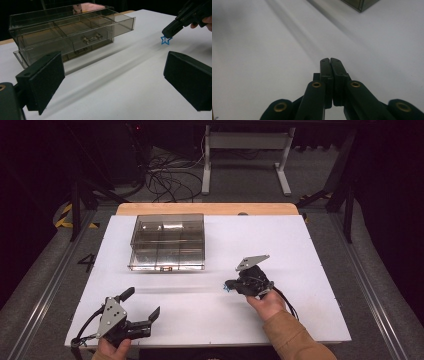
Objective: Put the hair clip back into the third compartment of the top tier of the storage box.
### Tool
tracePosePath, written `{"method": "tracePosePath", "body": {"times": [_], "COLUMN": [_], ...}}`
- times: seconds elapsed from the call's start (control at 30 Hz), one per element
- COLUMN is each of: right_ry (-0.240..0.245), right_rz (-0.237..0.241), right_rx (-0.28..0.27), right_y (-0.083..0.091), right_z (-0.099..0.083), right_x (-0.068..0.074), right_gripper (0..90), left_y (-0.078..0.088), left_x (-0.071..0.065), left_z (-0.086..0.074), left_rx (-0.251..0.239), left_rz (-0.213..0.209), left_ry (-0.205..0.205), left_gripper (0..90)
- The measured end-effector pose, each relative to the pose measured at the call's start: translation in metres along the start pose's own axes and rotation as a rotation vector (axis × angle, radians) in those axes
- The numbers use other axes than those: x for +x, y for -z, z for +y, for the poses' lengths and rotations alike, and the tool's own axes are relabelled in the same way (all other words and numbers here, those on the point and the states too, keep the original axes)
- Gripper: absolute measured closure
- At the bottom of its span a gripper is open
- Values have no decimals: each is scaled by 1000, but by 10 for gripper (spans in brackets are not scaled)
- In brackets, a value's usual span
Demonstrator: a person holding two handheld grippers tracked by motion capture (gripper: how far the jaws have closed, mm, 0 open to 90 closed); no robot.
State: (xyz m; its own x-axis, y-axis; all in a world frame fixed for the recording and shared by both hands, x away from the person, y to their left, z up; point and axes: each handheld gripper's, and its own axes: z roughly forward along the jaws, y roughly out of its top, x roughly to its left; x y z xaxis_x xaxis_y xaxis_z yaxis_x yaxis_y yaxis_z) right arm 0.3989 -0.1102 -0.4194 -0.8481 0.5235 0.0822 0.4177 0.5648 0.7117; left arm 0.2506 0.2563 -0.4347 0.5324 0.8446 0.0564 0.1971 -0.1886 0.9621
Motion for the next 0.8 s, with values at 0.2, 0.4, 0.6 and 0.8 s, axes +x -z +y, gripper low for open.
{"method": "tracePosePath", "body": {"times": [0.2, 0.4, 0.6, 0.8], "right_ry": [52, 73, 82, 96], "right_rz": [-41, -41, -40, -43], "right_rx": [-67, -92, -96, -103], "right_y": [9, 15, 16, 21], "right_z": [2, 5, 8, 13], "right_x": [7, 10, 12, 14], "right_gripper": [894, 893, 893, 893], "left_y": [0, 0, 1, 0], "left_x": [0, 0, 0, 0], "left_z": [0, 0, 0, 0], "left_rx": [-1, -1, -1, -1], "left_rz": [1, 1, 2, 1], "left_ry": [0, 0, 1, 2], "left_gripper": [40, 40, 40, 40]}}
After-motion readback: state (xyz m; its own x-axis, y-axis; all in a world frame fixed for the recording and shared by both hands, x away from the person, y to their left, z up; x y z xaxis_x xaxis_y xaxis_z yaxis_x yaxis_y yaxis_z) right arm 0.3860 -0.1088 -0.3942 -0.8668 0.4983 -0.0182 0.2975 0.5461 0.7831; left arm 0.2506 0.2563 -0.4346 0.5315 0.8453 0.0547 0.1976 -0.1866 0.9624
